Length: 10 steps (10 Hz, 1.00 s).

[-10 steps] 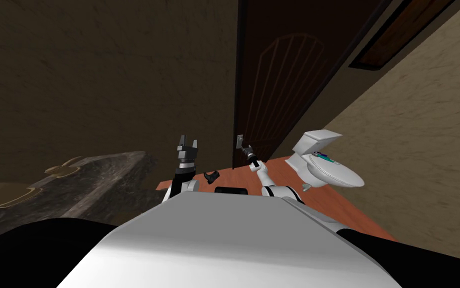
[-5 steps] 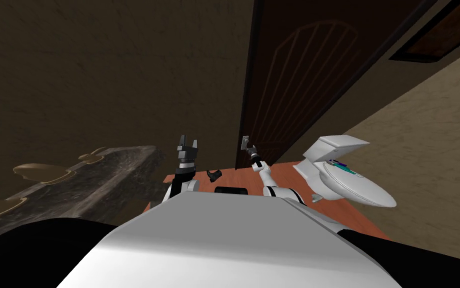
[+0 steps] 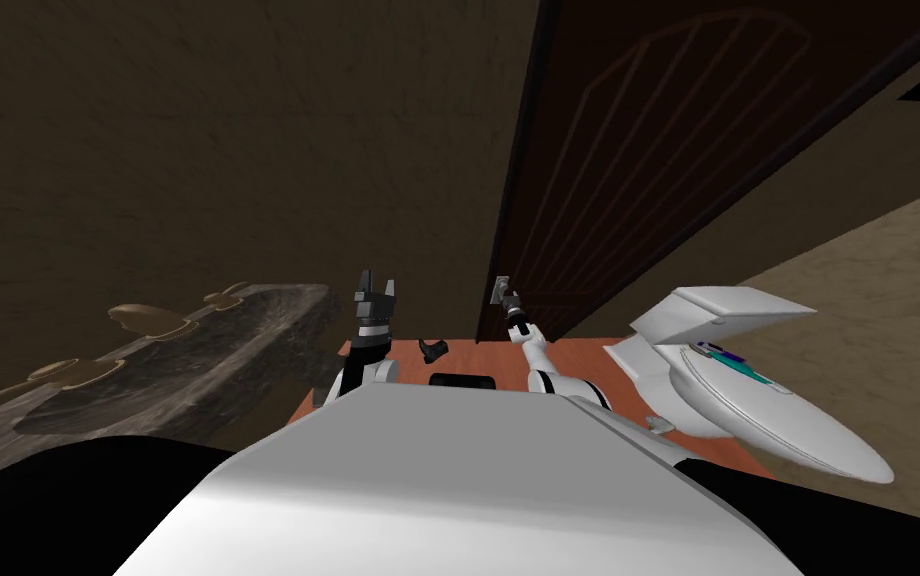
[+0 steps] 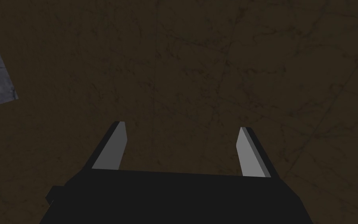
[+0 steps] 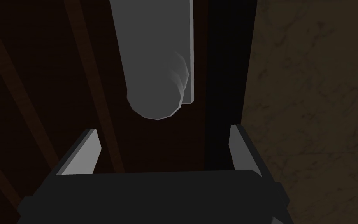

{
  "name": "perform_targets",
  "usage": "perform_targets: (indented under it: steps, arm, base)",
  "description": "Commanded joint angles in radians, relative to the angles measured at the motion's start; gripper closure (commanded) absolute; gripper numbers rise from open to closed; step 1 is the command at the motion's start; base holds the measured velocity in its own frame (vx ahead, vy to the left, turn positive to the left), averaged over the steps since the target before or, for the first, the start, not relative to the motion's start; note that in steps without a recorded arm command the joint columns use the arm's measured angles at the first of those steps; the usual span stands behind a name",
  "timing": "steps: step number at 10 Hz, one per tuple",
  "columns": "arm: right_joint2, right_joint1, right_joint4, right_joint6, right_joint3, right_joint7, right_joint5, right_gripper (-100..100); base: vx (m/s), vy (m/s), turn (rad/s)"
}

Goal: Pull the door open

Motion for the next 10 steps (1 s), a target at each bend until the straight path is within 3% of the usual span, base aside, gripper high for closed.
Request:
perform_targets:
  steps: [1, 4, 5, 6, 10]
  arm:
    - [0.005, 0.011, -0.017, 0.010, -0.042, 0.008, 0.009, -100]
    - [0.005, 0.018, -0.023, 0.016, -0.093, 0.016, 0.017, -100]
    - [0.009, 0.015, -0.022, 0.016, -0.083, 0.017, 0.016, -100]
    - [0.009, 0.015, -0.022, 0.016, -0.083, 0.017, 0.016, 100]
    - [0.009, 0.015, -0.022, 0.016, -0.083, 0.017, 0.016, 100]
  base:
    - [0.103, -0.032, 0.320]
    - [0.144, -0.022, 0.134]
    - [0.071, -0.015, 0.019]
    - [-0.008, 0.002, -0.022]
    - [-0.015, -0.001, -0.002]
